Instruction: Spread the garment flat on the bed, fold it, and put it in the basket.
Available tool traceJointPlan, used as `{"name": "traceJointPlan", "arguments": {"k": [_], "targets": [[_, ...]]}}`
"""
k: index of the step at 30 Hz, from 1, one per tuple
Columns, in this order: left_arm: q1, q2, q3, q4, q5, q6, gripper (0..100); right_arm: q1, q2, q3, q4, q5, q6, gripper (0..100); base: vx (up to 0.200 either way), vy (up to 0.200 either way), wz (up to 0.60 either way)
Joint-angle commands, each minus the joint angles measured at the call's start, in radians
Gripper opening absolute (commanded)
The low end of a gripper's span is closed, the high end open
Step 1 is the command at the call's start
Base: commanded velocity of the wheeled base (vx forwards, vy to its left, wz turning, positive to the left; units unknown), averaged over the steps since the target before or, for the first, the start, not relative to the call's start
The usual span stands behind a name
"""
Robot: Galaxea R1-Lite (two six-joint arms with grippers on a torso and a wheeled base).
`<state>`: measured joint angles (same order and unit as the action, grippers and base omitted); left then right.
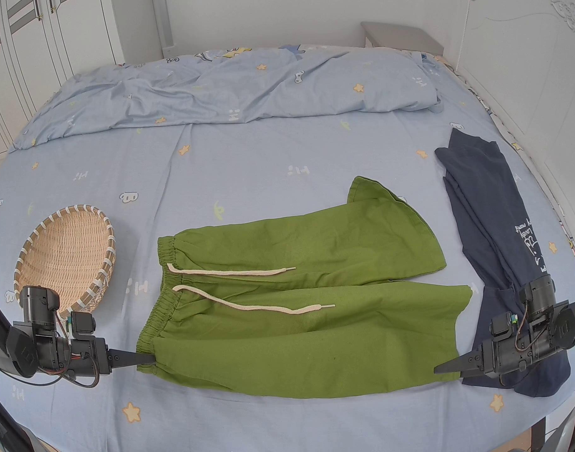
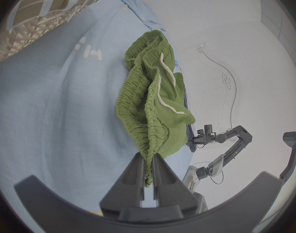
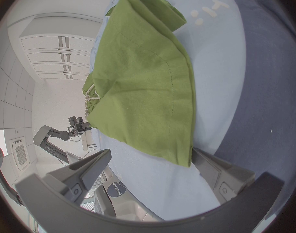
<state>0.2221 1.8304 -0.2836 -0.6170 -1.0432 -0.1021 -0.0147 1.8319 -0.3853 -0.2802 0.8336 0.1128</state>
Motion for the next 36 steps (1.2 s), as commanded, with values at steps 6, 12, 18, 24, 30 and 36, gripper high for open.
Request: {"name": "traceJointPlan", "arguments": {"k": [6, 12, 18, 24, 30, 36], "targets": [[0.000, 0.000, 0.000, -0.001, 0.000, -0.001, 0, -0.001, 0.070, 0.008, -0.065, 0.007, 0.001, 100, 0.000, 0.000, 0.00], [0.002, 0.006, -0.002, -0.001, 0.000, -0.001, 0, -0.031, 0.078, 0.003, -0.065, 0.009, 0.001, 0, 0.000, 0.000, 0.00], [0.002, 0.006, -0.003, -0.001, -0.001, -0.001, 0, -0.065, 0.081, 0.008, -0.066, 0.012, -0.001, 0, 0.000, 0.000, 0.00], [0.017, 0.000, 0.001, 0.005, 0.000, -0.001, 0, -0.071, 0.067, 0.022, -0.063, 0.012, -0.002, 0, 0.000, 0.000, 0.00], [0.051, -0.057, 0.078, 0.017, 0.003, -0.001, 0, -0.056, -0.023, 0.040, -0.008, 0.002, -0.002, 0, 0.000, 0.000, 0.00], [0.080, -0.145, 0.189, 0.046, 0.006, 0.015, 0, -0.018, -0.106, 0.029, 0.168, -0.004, -0.012, 0, 0.000, 0.000, 0.00]]}}
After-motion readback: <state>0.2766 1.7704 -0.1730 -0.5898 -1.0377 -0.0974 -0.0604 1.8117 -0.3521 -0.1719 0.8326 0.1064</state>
